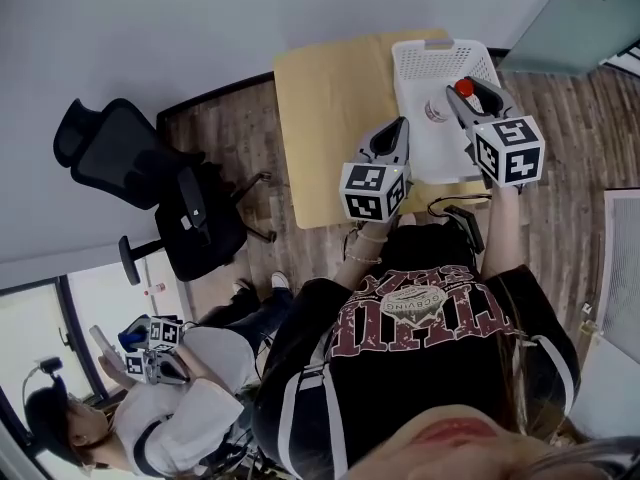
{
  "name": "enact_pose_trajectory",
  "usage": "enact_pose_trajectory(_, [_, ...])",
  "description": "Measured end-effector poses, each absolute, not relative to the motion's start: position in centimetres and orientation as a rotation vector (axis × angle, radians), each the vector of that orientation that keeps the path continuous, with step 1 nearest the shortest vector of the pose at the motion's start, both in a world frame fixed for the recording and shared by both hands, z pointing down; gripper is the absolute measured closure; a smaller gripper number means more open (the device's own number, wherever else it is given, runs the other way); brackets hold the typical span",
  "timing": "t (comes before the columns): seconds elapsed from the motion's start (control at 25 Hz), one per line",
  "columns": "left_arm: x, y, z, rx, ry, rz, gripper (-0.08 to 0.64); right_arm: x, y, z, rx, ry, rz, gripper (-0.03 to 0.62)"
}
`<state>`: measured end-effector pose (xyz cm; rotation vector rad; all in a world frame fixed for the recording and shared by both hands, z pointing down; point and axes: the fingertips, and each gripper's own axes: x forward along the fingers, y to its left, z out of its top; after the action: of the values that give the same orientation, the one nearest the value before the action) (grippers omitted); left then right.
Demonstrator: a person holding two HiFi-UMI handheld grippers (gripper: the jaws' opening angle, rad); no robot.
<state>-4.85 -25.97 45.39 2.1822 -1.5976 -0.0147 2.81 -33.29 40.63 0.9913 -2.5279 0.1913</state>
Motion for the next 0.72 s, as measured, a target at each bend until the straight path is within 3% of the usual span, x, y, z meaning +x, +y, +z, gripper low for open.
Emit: enact_pose_trajectory(0.72, [-6.9,-24.4,45.0,2.144,-1.632,-0.057,0.512,-0.3,-30.1,33.2,0.912,-2.667,0.010,0.434])
